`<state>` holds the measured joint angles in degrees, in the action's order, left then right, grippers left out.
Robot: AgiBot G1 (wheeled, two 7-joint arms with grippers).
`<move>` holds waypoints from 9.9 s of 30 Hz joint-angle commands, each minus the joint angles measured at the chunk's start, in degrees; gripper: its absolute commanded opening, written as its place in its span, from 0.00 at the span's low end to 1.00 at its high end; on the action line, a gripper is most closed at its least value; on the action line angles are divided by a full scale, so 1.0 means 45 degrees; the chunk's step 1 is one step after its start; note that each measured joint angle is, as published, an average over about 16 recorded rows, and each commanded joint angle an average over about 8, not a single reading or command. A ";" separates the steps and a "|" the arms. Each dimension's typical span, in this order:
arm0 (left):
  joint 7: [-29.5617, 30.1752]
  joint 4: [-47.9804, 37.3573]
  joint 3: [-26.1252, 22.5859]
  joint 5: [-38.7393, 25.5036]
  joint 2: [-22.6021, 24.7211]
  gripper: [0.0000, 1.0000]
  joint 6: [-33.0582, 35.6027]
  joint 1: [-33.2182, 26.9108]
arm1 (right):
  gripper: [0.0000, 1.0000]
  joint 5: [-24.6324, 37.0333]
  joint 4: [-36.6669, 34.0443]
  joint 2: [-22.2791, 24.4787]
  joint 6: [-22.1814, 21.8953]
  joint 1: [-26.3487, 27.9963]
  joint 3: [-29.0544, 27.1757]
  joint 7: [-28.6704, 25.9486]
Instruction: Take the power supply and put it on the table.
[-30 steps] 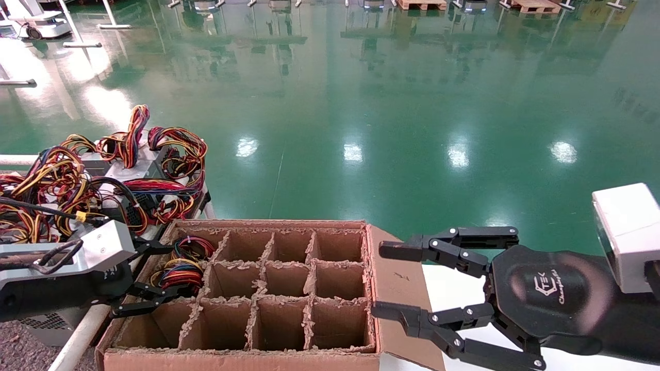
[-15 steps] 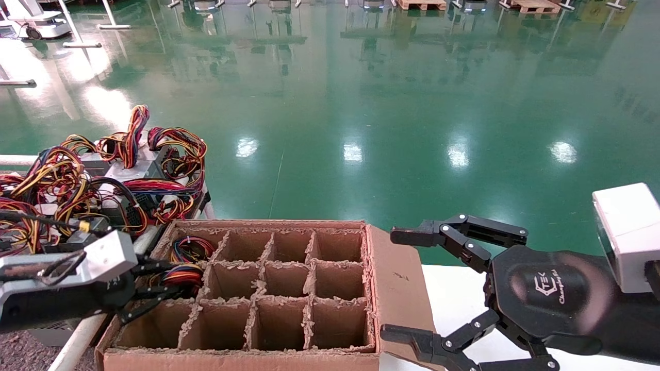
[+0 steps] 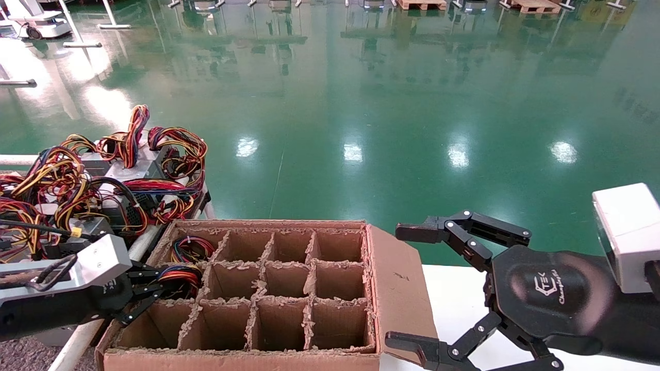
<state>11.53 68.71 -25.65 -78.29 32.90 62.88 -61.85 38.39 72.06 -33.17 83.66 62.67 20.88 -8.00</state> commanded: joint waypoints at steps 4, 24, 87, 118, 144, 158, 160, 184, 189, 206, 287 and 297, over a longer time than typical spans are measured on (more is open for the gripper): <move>0.0041 0.0115 0.0187 0.0272 -0.0112 0.00 -0.0166 0.0135 | 1.00 0.0000 0.0000 0.0000 0.0000 0.0000 0.0000 0.0000; 0.1625 0.0861 0.1034 0.1039 -0.0720 0.00 0.0451 -0.2366 | 1.00 -0.0002 0.0000 0.0001 -0.0001 0.0001 0.0002 0.0001; 0.2058 -0.1844 0.1846 -0.1479 -0.6042 0.00 0.4294 -1.1017 | 1.00 -0.0005 0.0000 0.0003 -0.0003 0.0002 0.0008 0.0004; -0.0759 -0.5001 -0.3458 0.4514 -0.7178 0.00 0.2439 -0.7477 | 1.00 -0.0007 0.0000 0.0004 -0.0004 0.0003 0.0011 0.0005; -0.4778 -0.4071 -0.5663 1.0615 -0.6275 0.21 -0.1466 -0.2925 | 1.00 -0.0009 0.0000 0.0005 -0.0006 0.0003 0.0013 0.0006; -0.4997 -0.3796 -0.5856 1.1223 -0.6405 1.00 -0.1791 -0.2501 | 1.00 -0.0010 -0.0003 0.0006 -0.0008 0.0000 0.0012 0.0007; -0.4983 -0.3812 -0.5840 1.1180 -0.6399 1.00 -0.1765 -0.2532 | 1.00 -0.0010 -0.0003 0.0006 -0.0008 0.0000 0.0012 0.0007; -0.4230 -0.3026 -0.5836 1.0225 -0.7086 1.00 -0.1580 -0.2672 | 1.00 -0.0010 -0.0004 0.0006 -0.0008 0.0001 0.0013 0.0008; -0.3486 -0.2246 -0.5686 0.9374 -0.7575 1.00 -0.1893 -0.2807 | 1.00 -0.0011 -0.0004 0.0006 -0.0008 0.0001 0.0014 0.0008; -0.2268 -0.1812 -0.4989 0.7593 -0.7233 1.00 -0.2353 -0.3325 | 1.00 -0.0012 -0.0004 0.0006 -0.0008 0.0002 0.0015 0.0009; -0.0132 0.1195 0.2228 0.8002 0.0545 1.00 0.5172 0.0132 | 1.00 -0.0021 -0.0013 0.0011 -0.0017 0.0000 0.0020 0.0014; -0.0130 0.1199 0.2246 0.7969 0.0555 1.00 0.5187 0.0143 | 1.00 -0.0021 -0.0015 0.0012 -0.0018 -0.0001 0.0019 0.0014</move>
<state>10.95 74.13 -15.54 -42.42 35.41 86.24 -61.19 38.29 71.99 -33.12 83.58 62.67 20.96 -7.94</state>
